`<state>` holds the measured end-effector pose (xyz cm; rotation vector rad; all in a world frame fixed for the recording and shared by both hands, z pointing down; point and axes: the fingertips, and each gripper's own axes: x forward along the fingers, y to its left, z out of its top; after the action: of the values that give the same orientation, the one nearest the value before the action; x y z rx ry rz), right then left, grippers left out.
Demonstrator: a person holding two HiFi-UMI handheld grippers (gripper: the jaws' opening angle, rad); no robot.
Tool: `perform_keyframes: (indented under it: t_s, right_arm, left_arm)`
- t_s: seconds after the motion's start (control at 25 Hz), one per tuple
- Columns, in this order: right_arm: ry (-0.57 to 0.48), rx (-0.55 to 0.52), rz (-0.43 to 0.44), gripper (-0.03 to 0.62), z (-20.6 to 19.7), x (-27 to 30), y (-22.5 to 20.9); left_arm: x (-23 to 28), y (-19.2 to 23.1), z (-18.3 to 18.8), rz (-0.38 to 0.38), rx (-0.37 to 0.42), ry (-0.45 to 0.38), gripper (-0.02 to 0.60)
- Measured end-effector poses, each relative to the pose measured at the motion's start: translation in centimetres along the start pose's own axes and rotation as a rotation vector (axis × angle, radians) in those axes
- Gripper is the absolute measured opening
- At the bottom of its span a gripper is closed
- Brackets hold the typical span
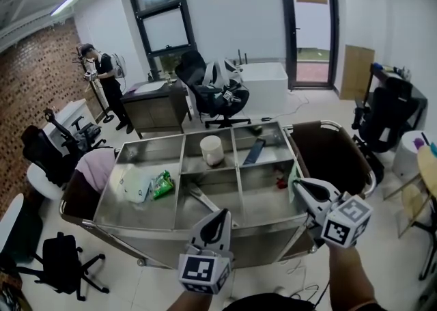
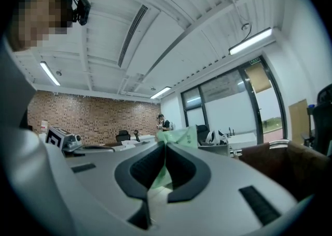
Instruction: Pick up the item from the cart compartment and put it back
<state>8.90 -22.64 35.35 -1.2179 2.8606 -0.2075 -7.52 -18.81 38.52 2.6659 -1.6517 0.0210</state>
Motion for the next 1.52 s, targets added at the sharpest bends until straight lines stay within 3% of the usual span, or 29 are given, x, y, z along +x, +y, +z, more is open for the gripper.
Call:
perform_keyframes:
  t_s: [0.48, 0.68, 1.0, 1.2, 1.4, 1.44, 1.52]
  right_arm:
    - [0.156, -0.133, 0.006, 0.031, -1.1, 6.3, -1.6]
    - [0.236, -0.137, 0.006, 0.031, -3.0, 8.9, -2.7]
    - [0.355, -0.228, 0.024, 0.032, -5.6, 11.5, -2.7]
    - [0.476, -0.339, 0.044, 0.036, -8.4, 13.0, -2.7]
    - [0.532, -0.409, 0.047, 0.046, -9.7, 13.6, -2.6]
    - [0.548, -0.404, 0.053, 0.053, -10.0, 13.6, -2.5]
    - [0.583, -0.385, 0.068, 0.146, -10.7, 13.6, -2.3]
  left_arm:
    - [-0.1, 0.1, 0.4, 0.009, -0.015, -0.003, 0.0]
    - [-0.1, 0.1, 0.3, 0.01, -0.02, 0.0, 0.0]
    - [-0.3, 0.8, -0.1, 0.017, -0.015, -0.003, 0.0]
    - [-0.3, 0.9, 0.0, 0.021, -0.02, 0.003, 0.0]
    - [-0.2, 1.0, -0.1, 0.02, -0.015, 0.001, 0.0]
    - [-0.2, 1.0, 0.0, 0.019, -0.016, 0.001, 0.0]
    - [-0.2, 1.0, 0.1, 0.019, -0.017, 0.004, 0.0]
